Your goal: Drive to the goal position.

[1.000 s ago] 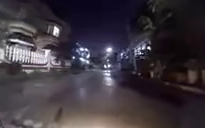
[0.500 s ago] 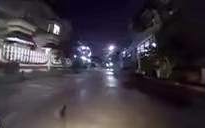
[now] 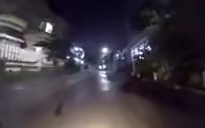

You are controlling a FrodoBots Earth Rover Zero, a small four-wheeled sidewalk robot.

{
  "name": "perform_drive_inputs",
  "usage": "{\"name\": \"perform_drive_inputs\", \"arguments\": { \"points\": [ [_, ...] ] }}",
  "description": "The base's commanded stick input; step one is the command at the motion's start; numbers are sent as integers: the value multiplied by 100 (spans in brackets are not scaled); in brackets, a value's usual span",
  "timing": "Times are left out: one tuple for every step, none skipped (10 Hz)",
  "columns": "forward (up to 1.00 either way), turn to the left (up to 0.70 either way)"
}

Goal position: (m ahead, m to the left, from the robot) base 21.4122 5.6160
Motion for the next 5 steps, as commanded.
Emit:
{"name": "perform_drive_inputs", "arguments": {
  "points": [
    [70, -35],
    [70, -35],
    [70, -25],
    [70, -9],
    [70, 0]
  ]
}}
